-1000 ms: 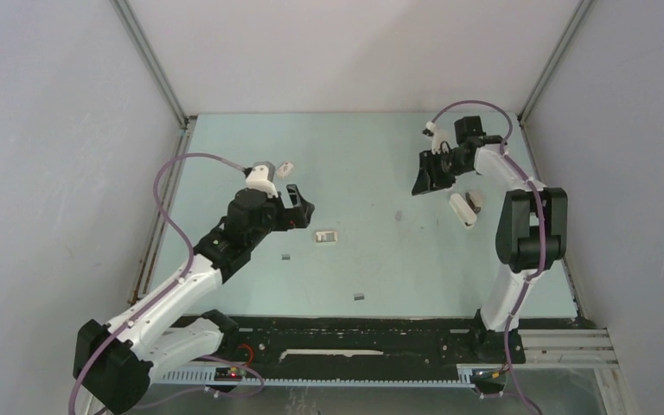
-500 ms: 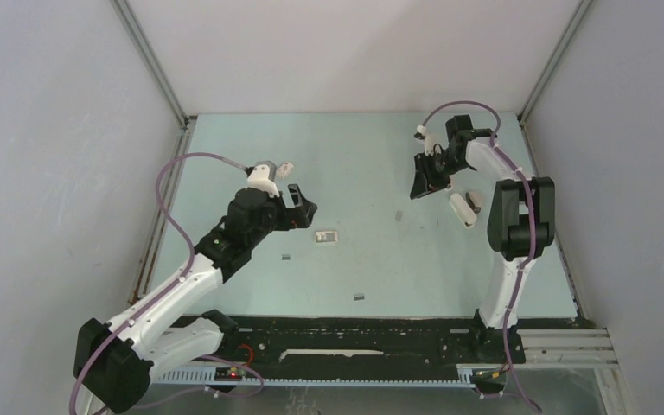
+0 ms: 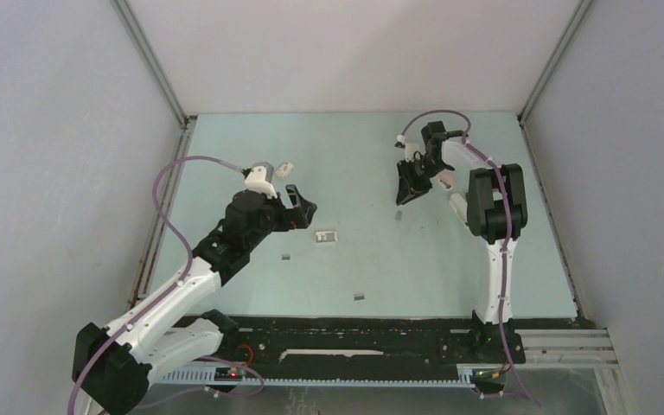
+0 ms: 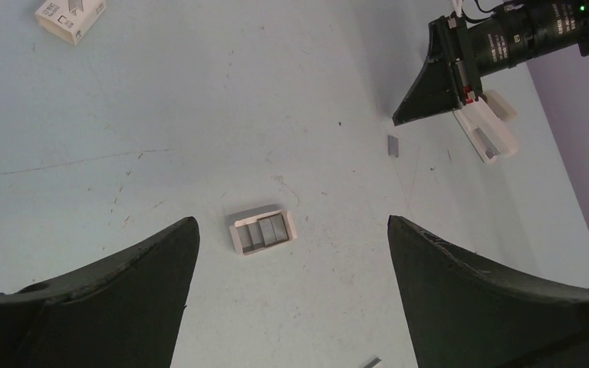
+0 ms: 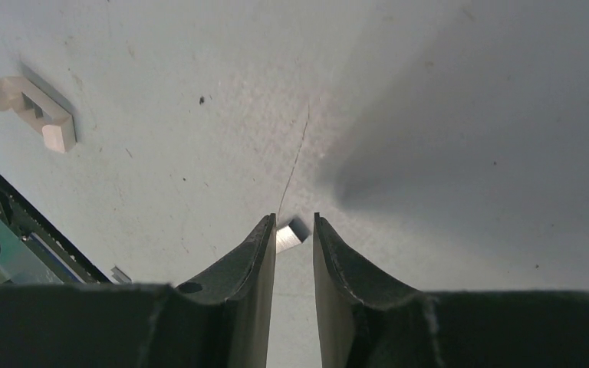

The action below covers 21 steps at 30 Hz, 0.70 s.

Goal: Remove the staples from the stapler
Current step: Move the staple to the center of the board.

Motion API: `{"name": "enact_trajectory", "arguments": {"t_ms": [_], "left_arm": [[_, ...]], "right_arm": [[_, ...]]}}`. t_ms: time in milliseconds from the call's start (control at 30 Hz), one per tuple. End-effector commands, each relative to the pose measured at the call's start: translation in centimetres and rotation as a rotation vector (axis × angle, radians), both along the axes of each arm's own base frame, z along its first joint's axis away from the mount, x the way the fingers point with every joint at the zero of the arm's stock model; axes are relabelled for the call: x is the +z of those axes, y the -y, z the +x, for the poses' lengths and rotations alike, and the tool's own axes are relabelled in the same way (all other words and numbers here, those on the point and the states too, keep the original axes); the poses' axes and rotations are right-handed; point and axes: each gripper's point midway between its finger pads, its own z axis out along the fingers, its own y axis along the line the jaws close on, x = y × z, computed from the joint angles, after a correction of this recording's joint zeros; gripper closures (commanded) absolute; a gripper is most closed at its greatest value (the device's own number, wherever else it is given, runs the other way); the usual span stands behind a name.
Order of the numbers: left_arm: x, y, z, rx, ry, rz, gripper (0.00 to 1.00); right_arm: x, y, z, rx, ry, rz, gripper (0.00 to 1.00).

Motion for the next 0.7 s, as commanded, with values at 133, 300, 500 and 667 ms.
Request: {"name": "enact_trajectory", "arguments": {"t_ms": [133,300,500,667], "left_arm": [[0.0,0.1,0.0,0.004,0.005,-0.032,0.02],[0.0,0.3,0.1,-0.003,0.001,-0.026,0.02],[0.0,0.4,0.2,-0.007,-0.002,-0.022,0.02],[0.0,0.4,0.2,-0.007,0.000,-0.022,0.02]], "right_arm": [[0.2,-0.6,-0.2,0.006,-0.018,0.008,0.67],[-0.3,-1.2,-1.6,0.030,-0.047,0.012,0.67],[-0.8,-1.3,-3.0,0.045,-0.073,0.007,0.68],[-0.6,-1.8,-4.7,0.067,-0.093,0.018,0.77]]}}
